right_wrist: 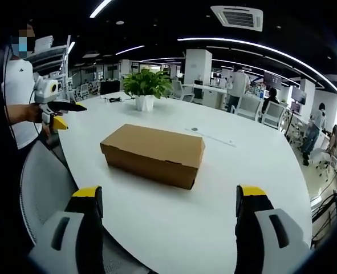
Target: Operate the shoe box by opening the lid, removing the specified soft item, and placing it in the target area until the item is outside and the box remains undamaged.
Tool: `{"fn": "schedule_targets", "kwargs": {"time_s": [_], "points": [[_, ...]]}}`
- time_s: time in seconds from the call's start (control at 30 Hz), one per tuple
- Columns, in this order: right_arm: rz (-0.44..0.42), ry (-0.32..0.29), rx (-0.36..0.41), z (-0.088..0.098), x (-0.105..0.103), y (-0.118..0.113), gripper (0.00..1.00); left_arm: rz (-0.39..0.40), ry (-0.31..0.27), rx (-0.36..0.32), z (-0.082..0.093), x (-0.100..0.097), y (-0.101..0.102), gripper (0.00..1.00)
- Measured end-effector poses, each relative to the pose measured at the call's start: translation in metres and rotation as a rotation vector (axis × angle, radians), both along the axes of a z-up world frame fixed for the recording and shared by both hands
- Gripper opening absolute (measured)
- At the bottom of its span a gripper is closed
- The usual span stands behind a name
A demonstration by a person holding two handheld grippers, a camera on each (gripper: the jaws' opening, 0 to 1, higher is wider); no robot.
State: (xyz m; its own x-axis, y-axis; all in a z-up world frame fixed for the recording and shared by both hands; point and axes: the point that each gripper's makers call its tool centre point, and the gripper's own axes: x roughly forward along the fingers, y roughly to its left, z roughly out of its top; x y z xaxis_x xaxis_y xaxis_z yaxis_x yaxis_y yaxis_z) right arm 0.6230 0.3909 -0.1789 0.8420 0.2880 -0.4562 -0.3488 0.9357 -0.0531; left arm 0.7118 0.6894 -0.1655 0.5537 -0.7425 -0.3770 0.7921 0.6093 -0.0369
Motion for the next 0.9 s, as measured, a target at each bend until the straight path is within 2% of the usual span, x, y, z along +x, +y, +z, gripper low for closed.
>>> {"fn": "schedule_targets", "kwargs": {"time_s": [0.47,0.9], "points": [[0.034,0.015,-0.009,-0.001,0.011,-0.002,0.9,0.005,0.0,0.009,0.0,0.007,-0.01,0.97],[0.075,0.027,-0.014,-0.007,0.027,-0.009,0.88,0.04,0.003,0.023,-0.019,0.025,-0.003,0.96]]}}
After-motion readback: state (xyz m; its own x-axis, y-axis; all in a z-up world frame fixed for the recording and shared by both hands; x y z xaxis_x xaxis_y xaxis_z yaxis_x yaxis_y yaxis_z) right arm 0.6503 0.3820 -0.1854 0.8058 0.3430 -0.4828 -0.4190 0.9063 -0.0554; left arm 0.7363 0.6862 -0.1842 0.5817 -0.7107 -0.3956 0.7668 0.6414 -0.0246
